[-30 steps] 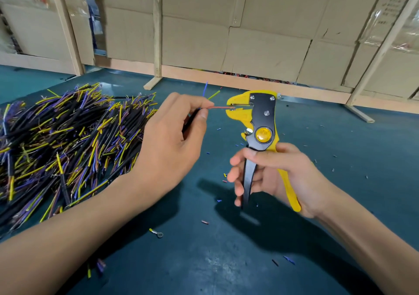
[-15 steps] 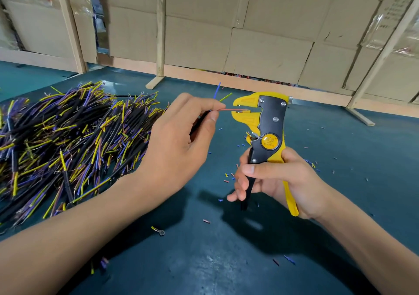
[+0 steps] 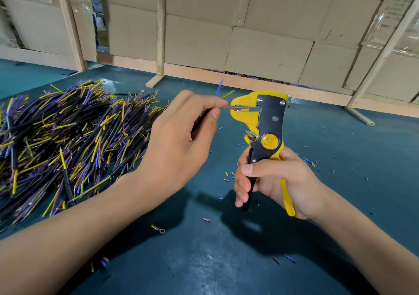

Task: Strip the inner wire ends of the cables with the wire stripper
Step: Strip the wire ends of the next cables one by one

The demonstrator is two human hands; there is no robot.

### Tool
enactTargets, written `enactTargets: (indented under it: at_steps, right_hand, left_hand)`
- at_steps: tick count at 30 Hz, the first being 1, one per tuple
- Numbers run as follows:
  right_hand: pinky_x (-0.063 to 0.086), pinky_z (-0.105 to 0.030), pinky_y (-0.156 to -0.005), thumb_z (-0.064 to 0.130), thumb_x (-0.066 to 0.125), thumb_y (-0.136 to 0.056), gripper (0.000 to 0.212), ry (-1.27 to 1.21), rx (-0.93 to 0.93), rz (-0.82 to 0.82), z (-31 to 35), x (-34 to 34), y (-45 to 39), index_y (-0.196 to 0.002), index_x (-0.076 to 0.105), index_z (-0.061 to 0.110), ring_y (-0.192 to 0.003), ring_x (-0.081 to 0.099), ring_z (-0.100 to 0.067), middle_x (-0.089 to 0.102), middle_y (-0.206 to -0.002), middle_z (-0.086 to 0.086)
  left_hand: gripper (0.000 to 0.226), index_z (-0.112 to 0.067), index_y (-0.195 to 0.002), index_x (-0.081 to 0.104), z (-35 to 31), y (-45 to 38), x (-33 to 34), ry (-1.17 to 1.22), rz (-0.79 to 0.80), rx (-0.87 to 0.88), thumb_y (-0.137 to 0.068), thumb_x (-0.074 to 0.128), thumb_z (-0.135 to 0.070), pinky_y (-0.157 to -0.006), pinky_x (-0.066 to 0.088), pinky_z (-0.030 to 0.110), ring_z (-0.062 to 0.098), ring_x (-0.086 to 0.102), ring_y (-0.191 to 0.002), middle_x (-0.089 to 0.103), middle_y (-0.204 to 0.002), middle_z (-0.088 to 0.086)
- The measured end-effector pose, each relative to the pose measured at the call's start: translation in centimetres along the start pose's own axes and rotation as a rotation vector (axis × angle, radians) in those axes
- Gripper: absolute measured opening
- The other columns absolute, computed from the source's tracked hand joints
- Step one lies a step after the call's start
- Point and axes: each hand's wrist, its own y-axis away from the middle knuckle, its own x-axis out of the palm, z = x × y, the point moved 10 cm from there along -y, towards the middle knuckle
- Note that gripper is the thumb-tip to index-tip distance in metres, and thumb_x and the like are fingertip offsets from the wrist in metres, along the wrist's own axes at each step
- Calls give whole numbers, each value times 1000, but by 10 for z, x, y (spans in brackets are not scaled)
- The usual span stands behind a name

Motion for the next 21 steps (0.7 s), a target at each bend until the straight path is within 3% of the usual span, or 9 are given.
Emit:
enactTargets:
  at_steps: [9,18,21]
  right_hand:
    - [52,-46,-59,11,66,-76,10,-21,3,18,-1,2,-1,-74,59,5,-53,51,-32,52,-62,-18]
    - [51,-44,-57,11,66,-77,14,-22,1,18,-1,4,-2,-73,57,3,-52,51,-31,51,-60,-17]
    - [51,-44,-56,13,67,-77,14,-22,-3,-2,-2,3,-2,-71,57,5,-50,50,-30,49,-59,-17]
  left_hand:
    - [26,-9,-118,72,-3,0,2,17,8,42,-98,58,1,-68,39,18,16,49,-69,53,-87,2]
    - [31,-9,-121,70,-1,0,3,36,26,48,-99,55,4,-74,39,14,3,49,-79,53,-90,4]
    - [31,-10,-122,70,-1,0,3,44,33,44,-99,54,4,-75,39,15,8,50,-80,54,-91,6]
